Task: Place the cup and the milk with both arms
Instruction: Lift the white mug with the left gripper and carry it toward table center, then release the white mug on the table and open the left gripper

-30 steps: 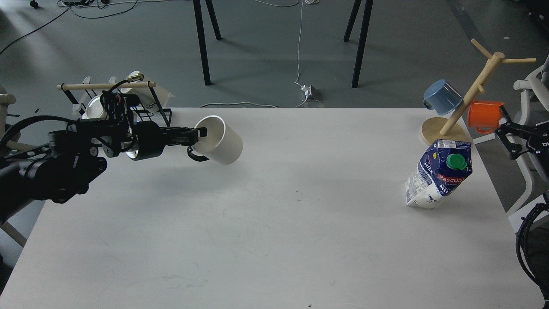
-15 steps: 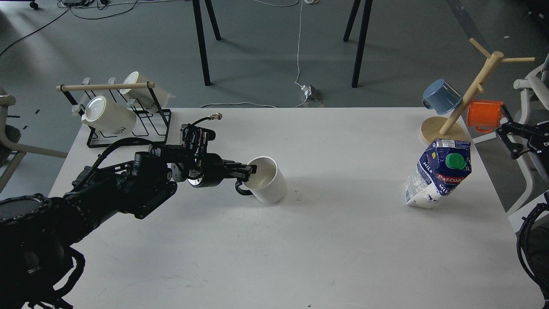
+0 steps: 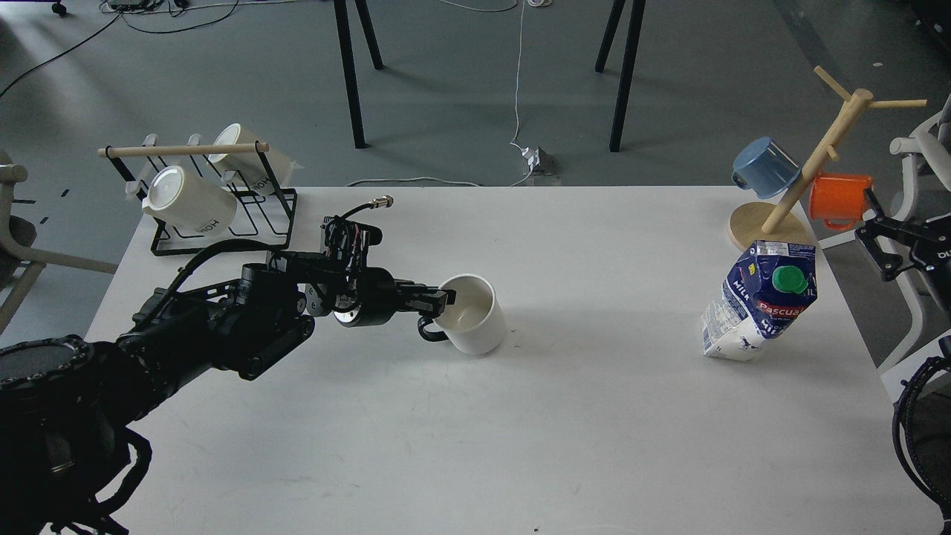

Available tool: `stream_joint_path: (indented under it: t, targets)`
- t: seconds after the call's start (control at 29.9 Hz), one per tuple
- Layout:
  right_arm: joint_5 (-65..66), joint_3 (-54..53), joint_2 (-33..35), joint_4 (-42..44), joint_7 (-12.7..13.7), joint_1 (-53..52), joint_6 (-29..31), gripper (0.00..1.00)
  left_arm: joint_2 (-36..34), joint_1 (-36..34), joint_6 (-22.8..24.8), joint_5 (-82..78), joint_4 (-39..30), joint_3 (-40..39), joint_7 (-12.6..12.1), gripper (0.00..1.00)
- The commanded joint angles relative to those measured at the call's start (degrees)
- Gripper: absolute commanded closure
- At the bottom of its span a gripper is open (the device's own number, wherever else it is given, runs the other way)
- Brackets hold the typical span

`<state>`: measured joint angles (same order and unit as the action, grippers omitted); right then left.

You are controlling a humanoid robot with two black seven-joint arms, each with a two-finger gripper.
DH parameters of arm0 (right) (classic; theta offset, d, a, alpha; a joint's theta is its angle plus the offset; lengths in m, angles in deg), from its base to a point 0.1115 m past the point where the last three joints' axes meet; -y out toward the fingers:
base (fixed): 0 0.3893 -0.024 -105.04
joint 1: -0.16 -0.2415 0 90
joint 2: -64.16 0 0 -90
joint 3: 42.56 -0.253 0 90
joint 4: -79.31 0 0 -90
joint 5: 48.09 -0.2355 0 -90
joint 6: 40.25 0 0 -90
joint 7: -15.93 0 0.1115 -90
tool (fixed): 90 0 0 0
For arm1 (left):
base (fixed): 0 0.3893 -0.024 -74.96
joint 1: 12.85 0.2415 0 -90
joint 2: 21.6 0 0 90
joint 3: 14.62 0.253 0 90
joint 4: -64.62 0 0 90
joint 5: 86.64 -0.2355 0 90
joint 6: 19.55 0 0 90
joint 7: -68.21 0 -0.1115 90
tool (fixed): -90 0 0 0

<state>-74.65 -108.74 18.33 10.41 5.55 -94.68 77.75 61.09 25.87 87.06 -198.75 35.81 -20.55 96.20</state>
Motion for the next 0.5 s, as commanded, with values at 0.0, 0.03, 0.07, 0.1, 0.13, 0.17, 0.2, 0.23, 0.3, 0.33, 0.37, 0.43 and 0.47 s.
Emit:
stream_joint_path:
  t: [0.0,0.03,0.07,0.1,0.13,0.17,0.2,0.23,0.3,0.33,0.37,0.43,0.47]
  targets:
    - [0.02,0.18,-0.14,-0.01,0.01,0.18,0.00,0.02,-0.69,-0.05,2.36,3.55,-2.30,-1.89,0.01,0.57]
    - [0.02,0.18,-0.14,-0.01,0.01,0.18,0.00,0.02,-0.77,-0.13,3.24,4.43,-2.83,-2.25,0.01,0.55]
    - [0.02,0.18,-0.14,-0.01,0.01,0.26,0.00,0.02,-0.86,-0.13,4.12,5.48,-3.27,-2.68,0.01,0.50]
    - [0.02,0.18,-0.14,-0.01,0.01,0.44,0.00,0.02,-1.04,-0.22,5.00,6.63,-3.62,-3.30,0.01,0.44]
    - [0.02,0.18,-0.22,-0.01,0.01,0.44,0.00,0.02,-1.47,-0.31,5.88,7.85,-4.06,-4.17,0.01,0.37]
    - [0.02,0.09,-0.23,-0.01,0.01,0.44,0.00,0.02,-1.74,-0.31,7.02,9.17,-4.67,-5.05,0.01,0.30]
    - [-0.07,0.00,-0.23,-0.01,0.01,0.53,0.00,0.02,-2.26,-0.31,8.51,10.75,-5.72,-6.37,0.01,0.26]
    - [-0.25,-0.17,-0.23,-0.18,0.01,0.70,0.00,0.02,-2.79,-0.31,10.79,12.94,-7.13,-8.03,0.01,0.21]
    - [-1.47,-0.53,0.04,-0.71,0.09,1.67,0.00,0.02,-5.07,-0.31,11.39,18.56,-9.76,-12.33,0.01,0.16]
    - [-2.52,-0.96,0.30,-0.97,0.09,2.19,0.00,0.02,-6.13,-0.22,11.39,21.37,-10.99,-14.53,0.01,0.14]
    - [-3.49,-1.66,0.48,-1.15,0.18,2.89,0.00,0.02,-7.35,-0.05,11.39,24.45,-12.05,-16.82,0.01,0.12]
    - [-4.99,-3.94,1.87,-1.24,0.27,5.09,0.00,0.02,-10.25,0.57,11.39,31.13,-14.07,-22.09,0.01,0.09]
    - [-5.69,-5.17,3.10,-1.41,0.27,6.14,0.00,0.02,-12.09,1.35,11.39,34.12,-14.78,-24.29,0.01,0.07]
